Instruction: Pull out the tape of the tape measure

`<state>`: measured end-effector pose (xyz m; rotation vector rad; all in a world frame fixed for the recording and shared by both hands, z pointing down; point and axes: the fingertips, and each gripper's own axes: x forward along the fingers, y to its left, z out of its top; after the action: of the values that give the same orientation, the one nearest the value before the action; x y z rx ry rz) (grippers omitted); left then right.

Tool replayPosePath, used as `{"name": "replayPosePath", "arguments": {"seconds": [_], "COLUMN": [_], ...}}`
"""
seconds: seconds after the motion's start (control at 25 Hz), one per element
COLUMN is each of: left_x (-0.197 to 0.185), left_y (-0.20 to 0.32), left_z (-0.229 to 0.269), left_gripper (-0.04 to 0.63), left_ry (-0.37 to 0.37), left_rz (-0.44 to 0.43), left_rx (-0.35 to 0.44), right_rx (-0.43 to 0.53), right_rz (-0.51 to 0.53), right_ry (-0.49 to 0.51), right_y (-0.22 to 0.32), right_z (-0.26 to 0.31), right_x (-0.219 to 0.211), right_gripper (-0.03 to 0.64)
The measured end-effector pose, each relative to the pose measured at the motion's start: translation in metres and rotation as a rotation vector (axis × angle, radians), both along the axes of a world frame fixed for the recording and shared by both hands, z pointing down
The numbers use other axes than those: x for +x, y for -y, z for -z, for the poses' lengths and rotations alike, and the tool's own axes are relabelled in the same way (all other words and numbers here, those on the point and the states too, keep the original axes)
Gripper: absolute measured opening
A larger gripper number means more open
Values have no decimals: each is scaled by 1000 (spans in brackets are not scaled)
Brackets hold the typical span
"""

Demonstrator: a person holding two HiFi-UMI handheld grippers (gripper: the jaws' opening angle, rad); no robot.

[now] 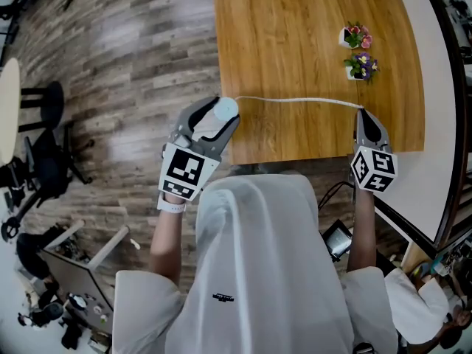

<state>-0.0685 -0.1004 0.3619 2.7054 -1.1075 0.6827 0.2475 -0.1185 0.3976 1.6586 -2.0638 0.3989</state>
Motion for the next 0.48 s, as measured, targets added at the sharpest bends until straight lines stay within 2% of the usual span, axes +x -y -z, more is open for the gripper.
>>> {"name": "replayPosePath", "arguments": {"seconds": [0.12,0.28,0.48], "left_x": [8,19,42], "left_y": [4,9,16], "left_z": [-5,-21,-43], "left_gripper": [238,238,238], "left_ry": [9,67,28], "left_rz": [16,26,59], "left_rx": [-9,-8,-41], "right_rx": [5,-7,-35], "right_rz": [31,54,45], "right_ry": [5,8,32], "right_y": [3,7,10], "right_z": [0,-8,-28], "right_x": [2,8,20], "right_gripper": [8,8,8]}}
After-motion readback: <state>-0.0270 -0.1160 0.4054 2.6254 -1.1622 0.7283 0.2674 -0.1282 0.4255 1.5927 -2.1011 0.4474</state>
